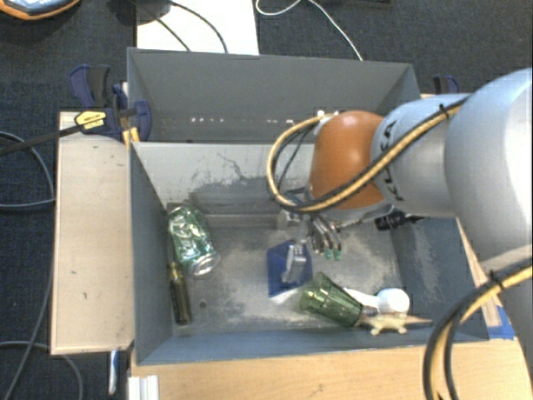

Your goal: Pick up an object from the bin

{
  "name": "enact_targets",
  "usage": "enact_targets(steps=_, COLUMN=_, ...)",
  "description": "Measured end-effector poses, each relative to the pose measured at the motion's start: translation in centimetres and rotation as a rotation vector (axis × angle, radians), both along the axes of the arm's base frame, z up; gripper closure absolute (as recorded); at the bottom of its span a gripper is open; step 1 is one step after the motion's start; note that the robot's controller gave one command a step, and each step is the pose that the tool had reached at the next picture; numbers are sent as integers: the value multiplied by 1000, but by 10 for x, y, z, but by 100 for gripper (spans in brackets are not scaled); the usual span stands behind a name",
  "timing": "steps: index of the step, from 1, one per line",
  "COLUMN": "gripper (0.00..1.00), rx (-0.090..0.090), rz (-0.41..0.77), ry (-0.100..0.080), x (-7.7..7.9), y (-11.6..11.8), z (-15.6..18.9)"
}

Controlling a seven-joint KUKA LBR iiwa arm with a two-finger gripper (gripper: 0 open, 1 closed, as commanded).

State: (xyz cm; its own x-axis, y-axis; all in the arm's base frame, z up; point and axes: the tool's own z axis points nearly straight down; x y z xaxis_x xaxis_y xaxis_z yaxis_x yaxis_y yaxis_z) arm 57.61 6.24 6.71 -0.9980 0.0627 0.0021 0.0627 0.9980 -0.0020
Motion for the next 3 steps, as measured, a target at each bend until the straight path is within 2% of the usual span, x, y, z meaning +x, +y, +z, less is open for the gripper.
enact_targets(steps=1, gripper=100, rx=5, rz=-120, ry=-10, x=5, y=-1, z=9)
enact_targets(steps=2, gripper=100, rx=5, rz=-120, ry=-10, x=5, y=-1, z=9)
enact_targets(steps=3, gripper=100, rx=7, rz=-318, ry=-13, x=-5, y=-57, z=4)
